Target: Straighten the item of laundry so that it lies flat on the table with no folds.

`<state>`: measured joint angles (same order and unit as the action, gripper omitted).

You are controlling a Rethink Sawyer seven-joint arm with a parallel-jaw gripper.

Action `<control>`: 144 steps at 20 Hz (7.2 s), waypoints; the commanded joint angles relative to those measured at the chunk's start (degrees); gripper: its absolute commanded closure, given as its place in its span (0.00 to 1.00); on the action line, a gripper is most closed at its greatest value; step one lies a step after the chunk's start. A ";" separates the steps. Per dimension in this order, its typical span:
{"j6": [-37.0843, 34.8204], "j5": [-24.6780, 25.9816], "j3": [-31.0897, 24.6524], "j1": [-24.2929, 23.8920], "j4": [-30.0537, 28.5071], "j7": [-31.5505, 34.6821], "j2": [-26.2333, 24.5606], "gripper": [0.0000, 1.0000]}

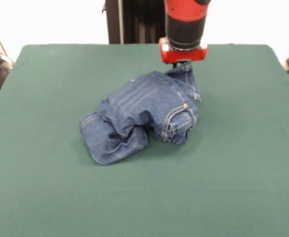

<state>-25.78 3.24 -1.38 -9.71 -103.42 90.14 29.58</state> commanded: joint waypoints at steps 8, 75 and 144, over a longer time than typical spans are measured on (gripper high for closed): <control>-17.91 -4.05 -1.94 1.92 1.80 9.69 11.18 1.00; -8.38 -3.92 -2.88 3.99 10.24 11.20 -1.00 0.00; -9.20 -4.80 22.99 27.35 18.22 22.54 -13.24 0.00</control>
<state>-36.86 0.39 23.64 15.74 -82.53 95.67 20.63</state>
